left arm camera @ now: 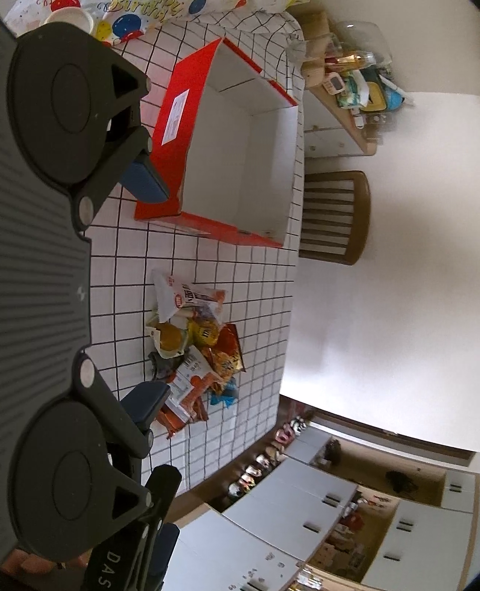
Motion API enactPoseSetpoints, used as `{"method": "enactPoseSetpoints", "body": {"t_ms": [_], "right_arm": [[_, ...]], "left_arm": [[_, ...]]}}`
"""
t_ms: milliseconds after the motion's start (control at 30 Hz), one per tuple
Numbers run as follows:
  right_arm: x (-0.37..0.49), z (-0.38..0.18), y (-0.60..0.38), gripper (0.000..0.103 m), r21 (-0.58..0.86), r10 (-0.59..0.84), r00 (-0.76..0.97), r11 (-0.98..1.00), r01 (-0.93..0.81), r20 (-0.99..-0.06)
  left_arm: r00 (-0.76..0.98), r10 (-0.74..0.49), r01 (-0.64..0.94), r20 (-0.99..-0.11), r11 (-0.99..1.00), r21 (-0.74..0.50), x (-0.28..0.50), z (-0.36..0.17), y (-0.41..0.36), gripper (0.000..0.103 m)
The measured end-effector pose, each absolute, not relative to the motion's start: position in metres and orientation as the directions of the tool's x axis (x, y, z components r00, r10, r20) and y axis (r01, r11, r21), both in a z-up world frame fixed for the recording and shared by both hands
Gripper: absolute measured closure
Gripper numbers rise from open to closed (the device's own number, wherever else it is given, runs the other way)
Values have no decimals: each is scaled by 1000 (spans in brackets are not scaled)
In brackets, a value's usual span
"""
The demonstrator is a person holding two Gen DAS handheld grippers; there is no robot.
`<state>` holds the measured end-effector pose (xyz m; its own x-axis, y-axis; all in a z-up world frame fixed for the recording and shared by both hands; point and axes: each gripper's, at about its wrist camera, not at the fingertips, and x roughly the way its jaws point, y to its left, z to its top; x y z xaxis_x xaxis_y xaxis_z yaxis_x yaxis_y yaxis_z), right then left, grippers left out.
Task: Organize snacks
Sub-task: 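Grasp a white wafer bar with the left tool while the right tool grasps another wafer bar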
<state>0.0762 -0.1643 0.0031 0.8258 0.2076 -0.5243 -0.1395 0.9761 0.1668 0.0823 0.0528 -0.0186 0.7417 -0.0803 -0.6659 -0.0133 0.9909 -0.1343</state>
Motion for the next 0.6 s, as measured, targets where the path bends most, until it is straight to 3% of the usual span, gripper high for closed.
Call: {"method": "enactPoseSetpoints", "body": {"t_ms": [600], "right_arm": [[173, -70, -205, 23, -30, 232, 734, 945, -325, -638]], "left_arm": [[690, 27, -7, -723, 999, 31, 207, -74, 13, 0]]}}
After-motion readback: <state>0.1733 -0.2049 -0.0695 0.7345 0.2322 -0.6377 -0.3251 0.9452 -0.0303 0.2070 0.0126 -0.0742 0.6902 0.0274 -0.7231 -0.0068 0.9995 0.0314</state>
